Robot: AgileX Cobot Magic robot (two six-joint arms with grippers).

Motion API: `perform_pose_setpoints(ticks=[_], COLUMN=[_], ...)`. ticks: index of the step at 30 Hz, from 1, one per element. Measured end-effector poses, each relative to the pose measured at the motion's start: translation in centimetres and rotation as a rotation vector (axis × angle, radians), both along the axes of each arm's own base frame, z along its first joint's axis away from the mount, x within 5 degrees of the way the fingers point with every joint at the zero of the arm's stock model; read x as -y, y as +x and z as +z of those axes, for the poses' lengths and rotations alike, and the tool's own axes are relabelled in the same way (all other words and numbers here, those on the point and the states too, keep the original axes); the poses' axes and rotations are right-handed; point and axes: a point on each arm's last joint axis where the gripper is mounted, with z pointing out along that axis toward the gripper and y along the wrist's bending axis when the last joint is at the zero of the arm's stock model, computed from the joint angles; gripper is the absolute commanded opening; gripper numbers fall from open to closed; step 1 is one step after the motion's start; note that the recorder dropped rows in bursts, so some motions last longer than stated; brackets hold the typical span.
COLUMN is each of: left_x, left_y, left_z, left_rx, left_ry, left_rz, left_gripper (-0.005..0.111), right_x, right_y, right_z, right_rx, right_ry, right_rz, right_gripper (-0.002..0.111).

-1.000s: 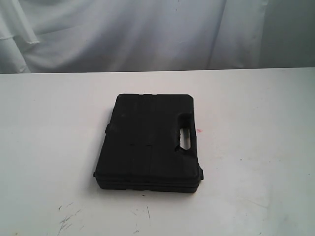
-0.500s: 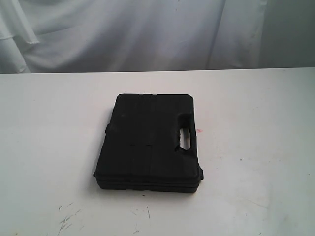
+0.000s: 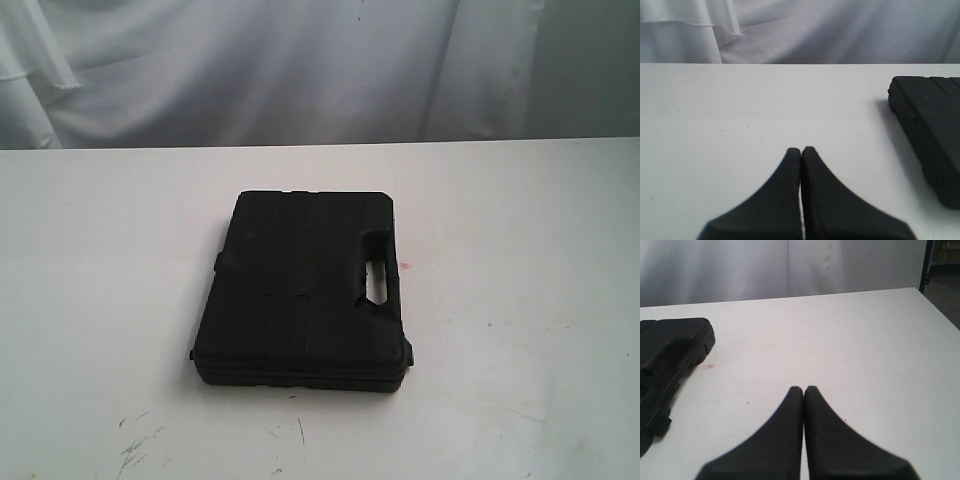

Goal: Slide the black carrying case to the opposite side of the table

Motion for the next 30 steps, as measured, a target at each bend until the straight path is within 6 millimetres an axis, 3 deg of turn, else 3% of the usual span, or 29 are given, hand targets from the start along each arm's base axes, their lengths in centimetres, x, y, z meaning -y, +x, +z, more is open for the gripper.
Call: perform_pose_setpoints(ticks=[4,13,24,30], left_x=[0.0,0.0,0.0,0.0], left_y=[0.0,0.0,0.0,0.0], left_z=[0.0,0.0,0.0,0.0], left_rx=[0.000,0.000,0.000,0.000], left_ry=[0.000,0.000,-0.001,-0.001], left_rz=[0.000,0.000,0.000,0.000], left_gripper=[0.000,0.000,0.000,0.000], right_x=[0.0,0.2,0.4,0.8], right_y=[0.0,0.3,0.1,-0.4], right_z=[0.1,2.7,4.3,6.0], right_rx=[0.009,0.294,0.470,0.667], right_ry=[0.001,0.084,0.148,0.170], right_rz=[-0.001,-0.026,-0.052,-0.076], right_gripper=[0.000,0.000,0.000,0.000])
